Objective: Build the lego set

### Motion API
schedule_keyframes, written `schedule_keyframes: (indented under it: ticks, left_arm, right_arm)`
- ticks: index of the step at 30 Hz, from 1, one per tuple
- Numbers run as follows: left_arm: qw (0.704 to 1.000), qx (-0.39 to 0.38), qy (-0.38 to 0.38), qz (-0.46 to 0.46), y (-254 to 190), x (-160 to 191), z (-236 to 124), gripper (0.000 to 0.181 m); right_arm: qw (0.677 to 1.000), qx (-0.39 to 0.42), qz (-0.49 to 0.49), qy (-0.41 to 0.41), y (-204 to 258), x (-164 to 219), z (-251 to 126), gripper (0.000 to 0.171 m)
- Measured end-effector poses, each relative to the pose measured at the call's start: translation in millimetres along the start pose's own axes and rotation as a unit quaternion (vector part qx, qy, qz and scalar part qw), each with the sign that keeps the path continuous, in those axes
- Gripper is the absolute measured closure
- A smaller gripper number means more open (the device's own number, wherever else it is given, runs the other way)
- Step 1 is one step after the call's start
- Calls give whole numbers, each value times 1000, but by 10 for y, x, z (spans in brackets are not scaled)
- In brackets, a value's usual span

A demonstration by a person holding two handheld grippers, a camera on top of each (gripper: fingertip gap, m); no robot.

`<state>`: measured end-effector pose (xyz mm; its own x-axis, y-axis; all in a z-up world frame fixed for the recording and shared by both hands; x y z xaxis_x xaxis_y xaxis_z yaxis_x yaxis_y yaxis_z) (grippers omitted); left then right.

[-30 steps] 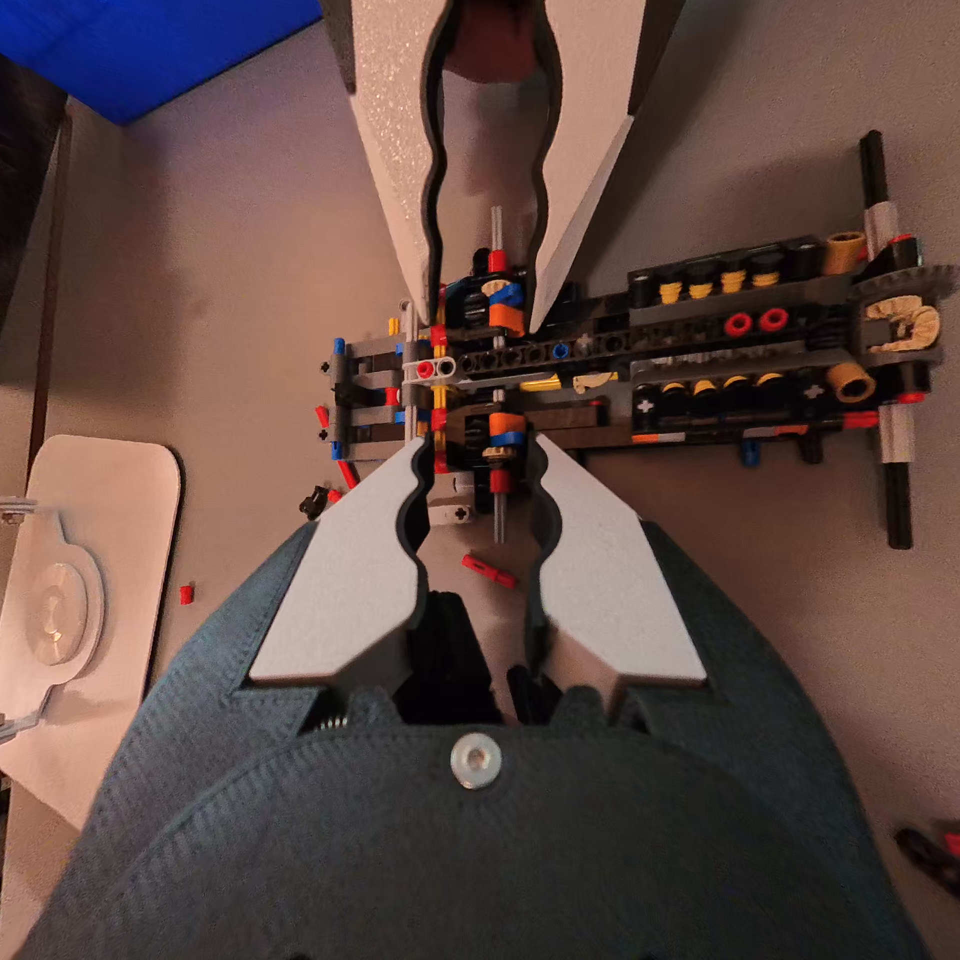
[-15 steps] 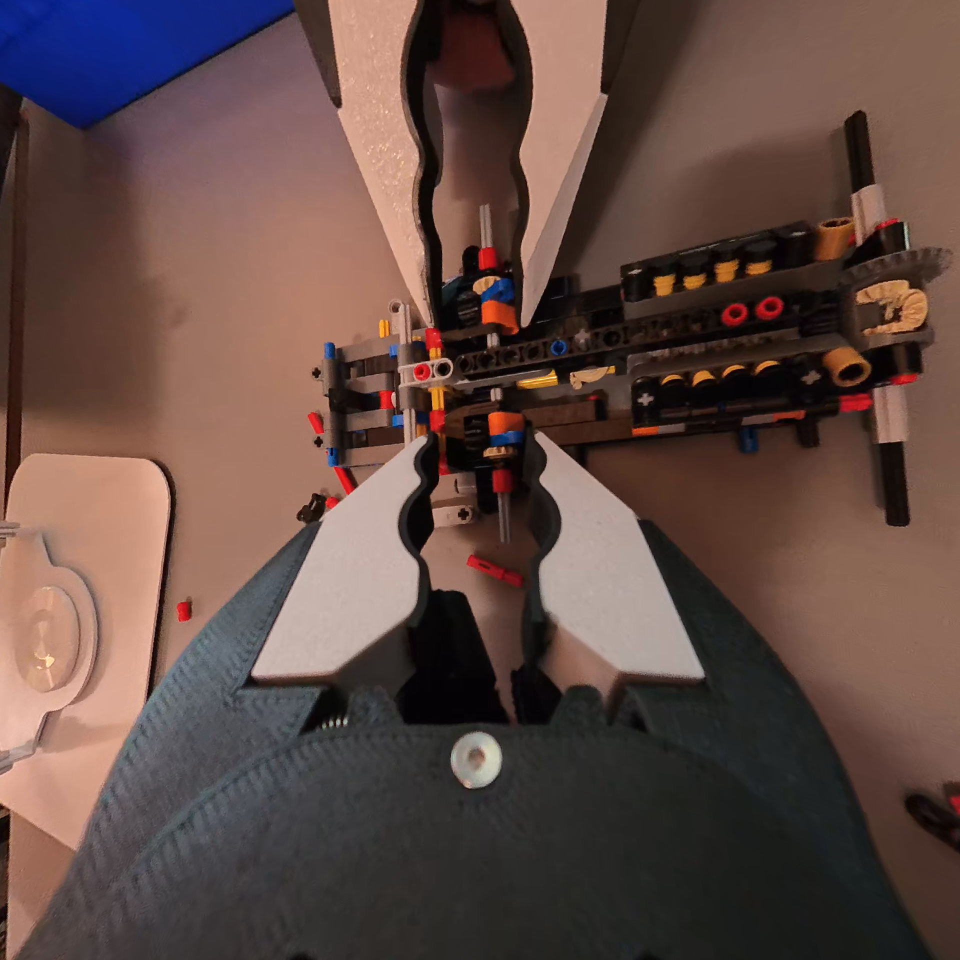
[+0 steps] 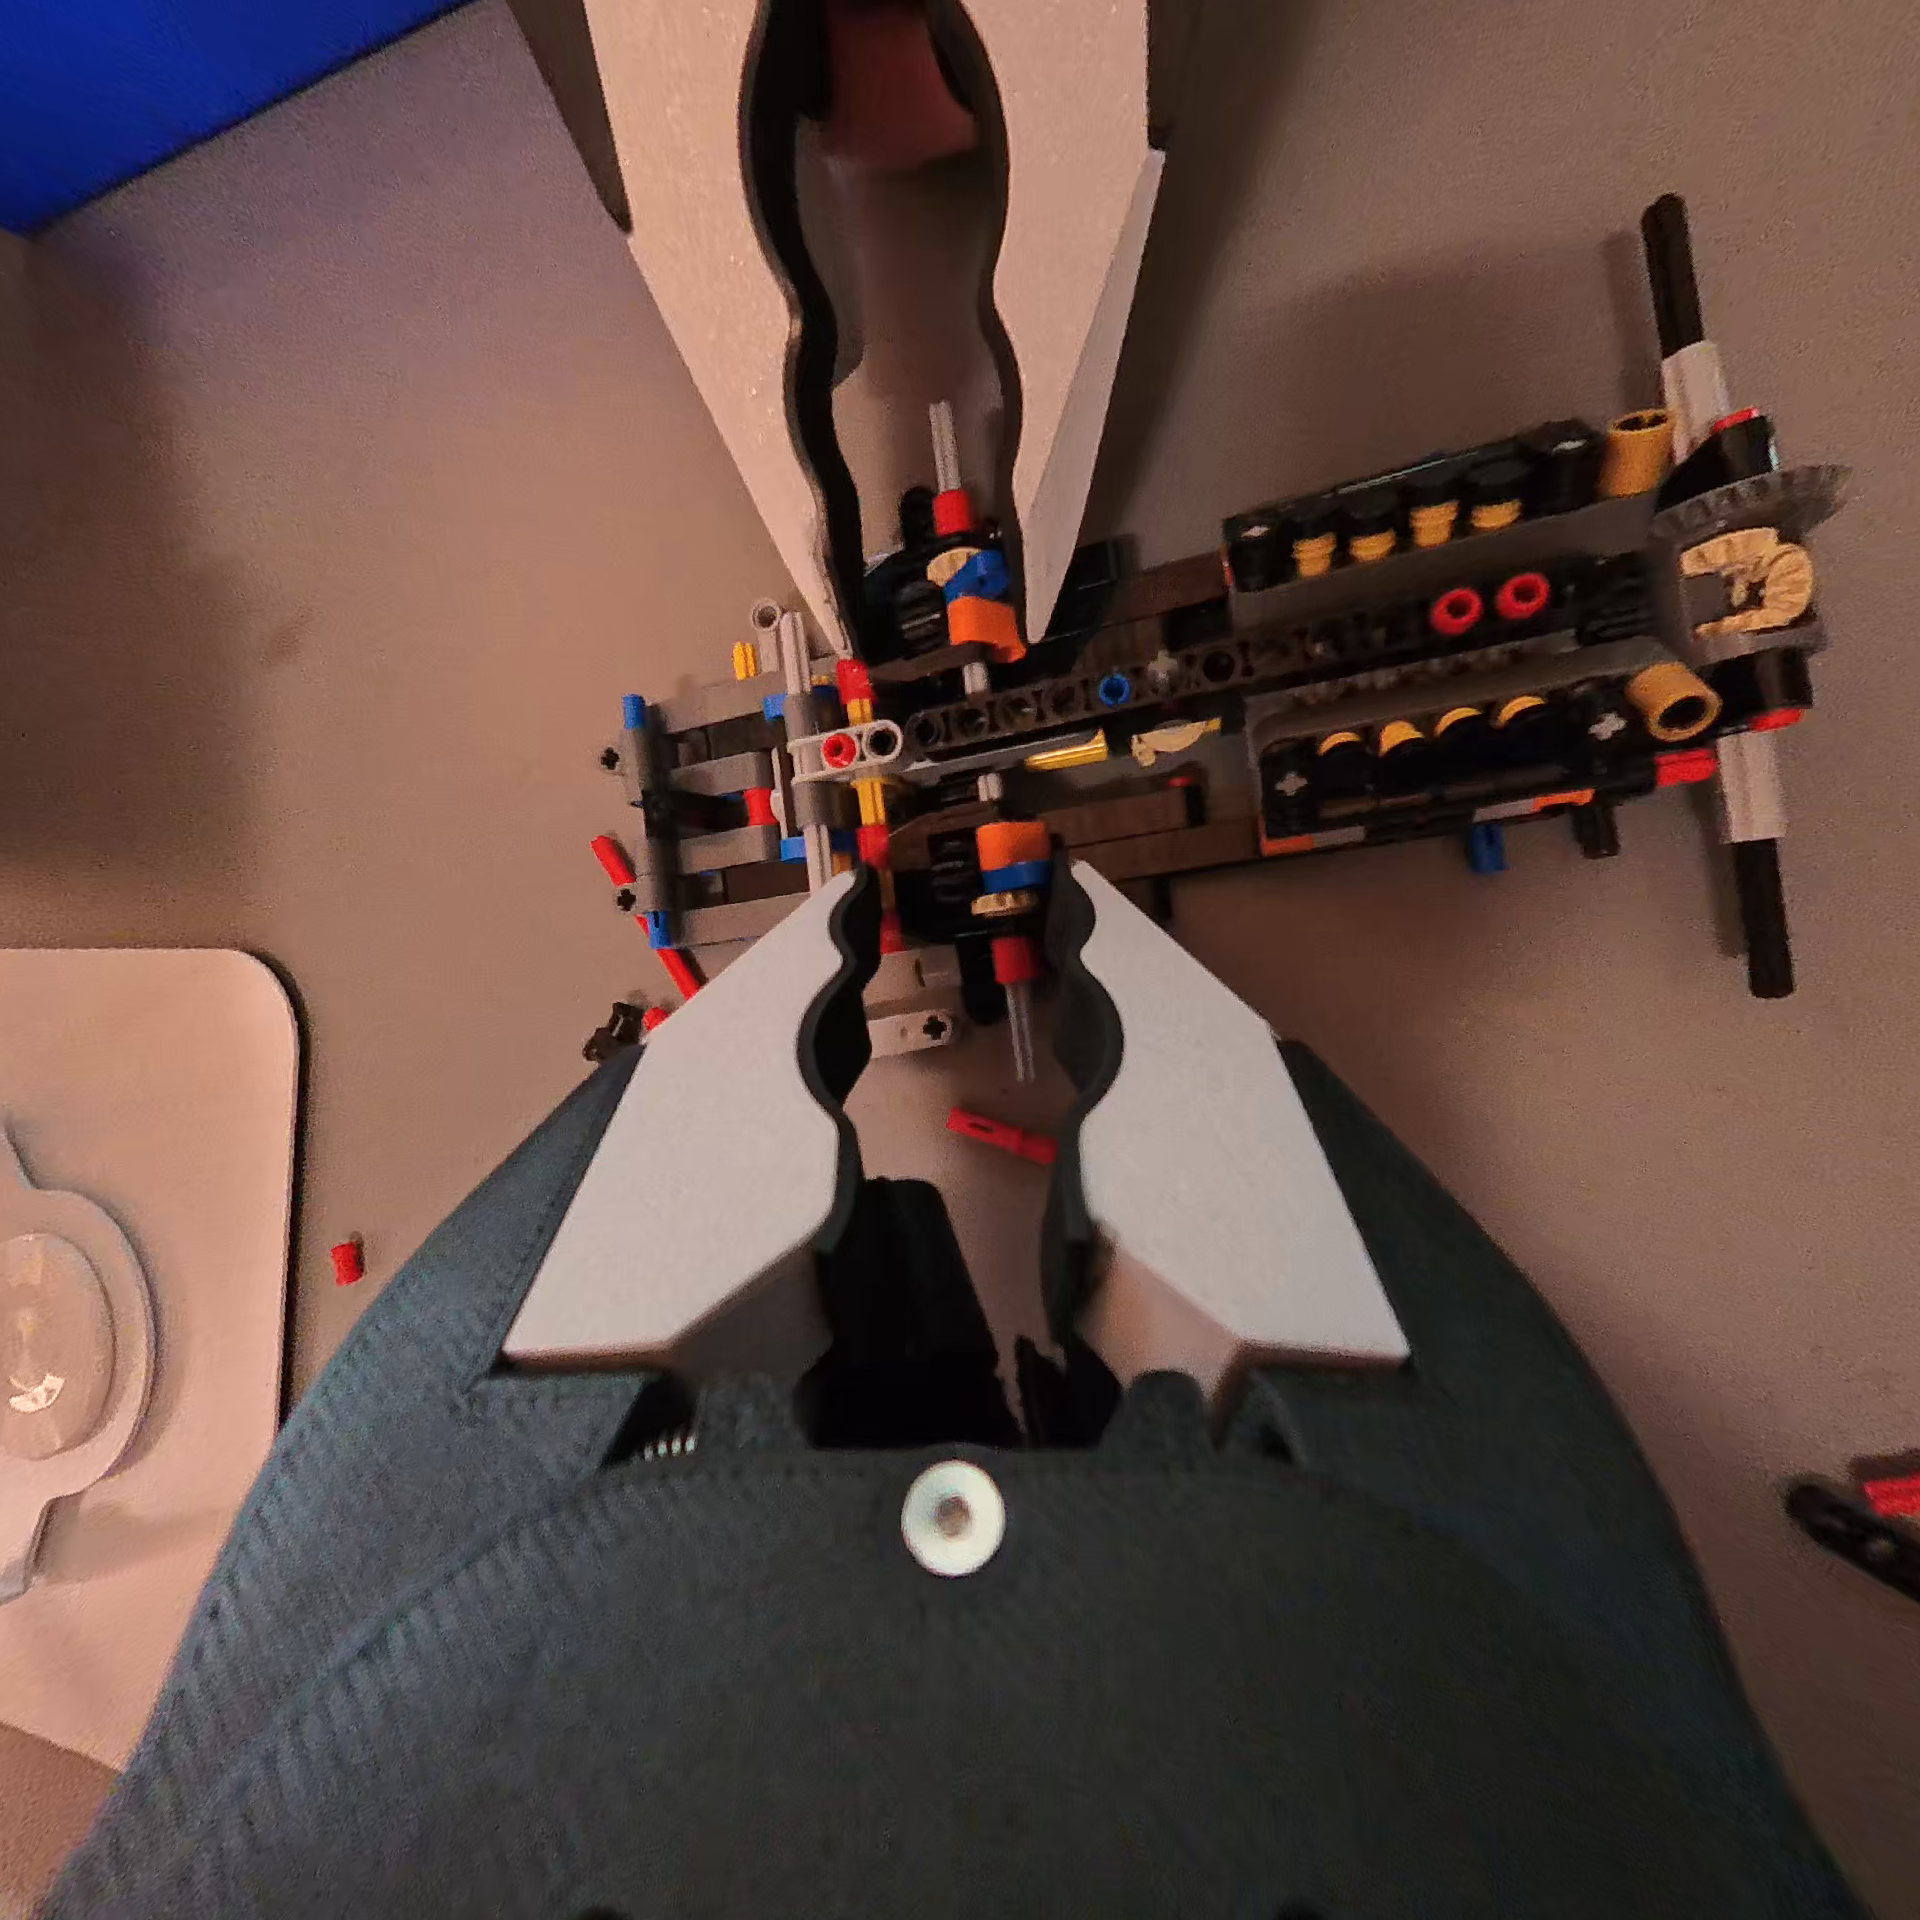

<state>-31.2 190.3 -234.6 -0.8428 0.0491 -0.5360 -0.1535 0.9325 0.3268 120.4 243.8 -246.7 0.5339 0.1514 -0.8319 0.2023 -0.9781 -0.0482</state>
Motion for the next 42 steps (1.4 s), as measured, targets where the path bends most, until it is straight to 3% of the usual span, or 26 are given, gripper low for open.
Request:
schedule_keyframes:
  ticks: [8, 17, 25, 42]
  left_arm:
    - [1000, 16, -4, -2, 30, 9, -5, 150]
    - [999, -17, -11, 32, -58, 28, -4, 148]
    - [998, -7, -22, 51, -29, 50, 1, 149]
    - [998, -10, -38, 58, -37, 76, 2, 149]
  right_arm:
    - [1000, 3, 0, -3, 11, -3, 2, 146]
    - [996, 14, -84, -21, 162, -93, -135, 143]
    - [980, 26, -186, 73, 201, -69, -71, 149]
    - [967, 53, -242, 67, 279, -28, -76, 153]
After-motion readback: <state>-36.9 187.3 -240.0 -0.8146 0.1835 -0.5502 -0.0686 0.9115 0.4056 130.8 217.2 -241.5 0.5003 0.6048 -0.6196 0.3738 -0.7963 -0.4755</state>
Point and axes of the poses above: each gripper's, where its closed fingertips meet, z out along the fingers, x out of its underside, y = z × x across the jaws, the point moved 9 cm from there along -z, back along the fingers, and after that the axes turned 5 degrees about z, right-handed, at the moved point
